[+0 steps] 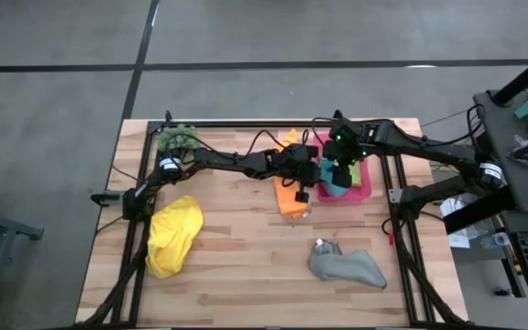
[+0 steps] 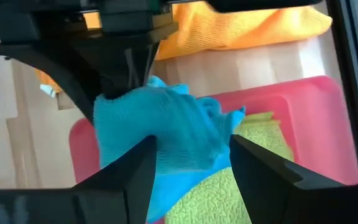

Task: Fold microfiber towels
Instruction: Put the blue microfiber cloth into the pink bin

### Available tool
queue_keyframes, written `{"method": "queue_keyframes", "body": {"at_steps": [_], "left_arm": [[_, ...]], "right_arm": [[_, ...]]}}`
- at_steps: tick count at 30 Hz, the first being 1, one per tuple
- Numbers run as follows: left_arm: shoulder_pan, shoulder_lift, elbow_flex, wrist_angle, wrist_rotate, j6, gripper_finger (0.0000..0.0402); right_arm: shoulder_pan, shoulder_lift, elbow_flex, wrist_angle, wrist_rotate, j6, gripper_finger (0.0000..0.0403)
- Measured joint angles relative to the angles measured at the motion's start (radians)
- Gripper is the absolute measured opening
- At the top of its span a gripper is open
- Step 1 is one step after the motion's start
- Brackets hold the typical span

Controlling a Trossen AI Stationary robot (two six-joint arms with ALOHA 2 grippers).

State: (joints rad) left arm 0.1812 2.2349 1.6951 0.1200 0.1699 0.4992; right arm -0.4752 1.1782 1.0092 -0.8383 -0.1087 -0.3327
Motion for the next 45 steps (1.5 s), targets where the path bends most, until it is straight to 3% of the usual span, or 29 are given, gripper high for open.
{"method": "queue_keyframes", "body": {"at_steps": [4, 8, 12, 16, 21, 25, 30, 35, 45], "left_arm": [[-0.004, 0.0, 0.0, -0.004, 0.009, 0.012, 0.0013], [-0.005, 0.0, 0.0, -0.008, 0.008, 0.012, 0.0013], [-0.004, 0.0, 0.0, -0.01, 0.005, 0.007, 0.0013], [-0.005, 0.0, 0.001, 0.004, -0.002, 0.0, 0.0013], [-0.005, -0.008, 0.001, 0.0, -0.003, -0.048, 0.0023], [-0.005, -0.027, 0.0, -0.034, -0.003, -0.048, 0.0064], [-0.005, -0.062, 0.001, -0.114, -0.029, -0.049, 0.0132], [-0.005, -0.099, 0.001, -0.244, -0.131, -0.05, 0.018], [-0.003, -0.191, 0.0, -0.494, -0.241, -0.076, 0.0197]], "right_arm": [[-0.006, 0.024, 0.0, -0.001, -0.136, -0.051, 0.0194], [-0.006, 0.05, 0.001, -0.001, -0.171, -0.064, 0.0186], [-0.006, 0.068, 0.002, 0.002, -0.18, -0.089, 0.0132], [-0.005, 0.072, 0.002, 0.0, -0.186, -0.108, 0.0032], [-0.005, 0.059, 0.002, -0.001, -0.183, -0.095, 0.0012], [-0.005, 0.034, 0.002, 0.006, -0.175, -0.057, 0.001], [-0.005, 0.014, 0.002, 0.006, -0.072, 0.034, 0.001], [-0.005, 0.008, 0.002, 0.009, 0.056, 0.187, 0.0009], [-0.005, -0.002, 0.055, -0.028, 0.306, 0.497, 0.0009]]}}
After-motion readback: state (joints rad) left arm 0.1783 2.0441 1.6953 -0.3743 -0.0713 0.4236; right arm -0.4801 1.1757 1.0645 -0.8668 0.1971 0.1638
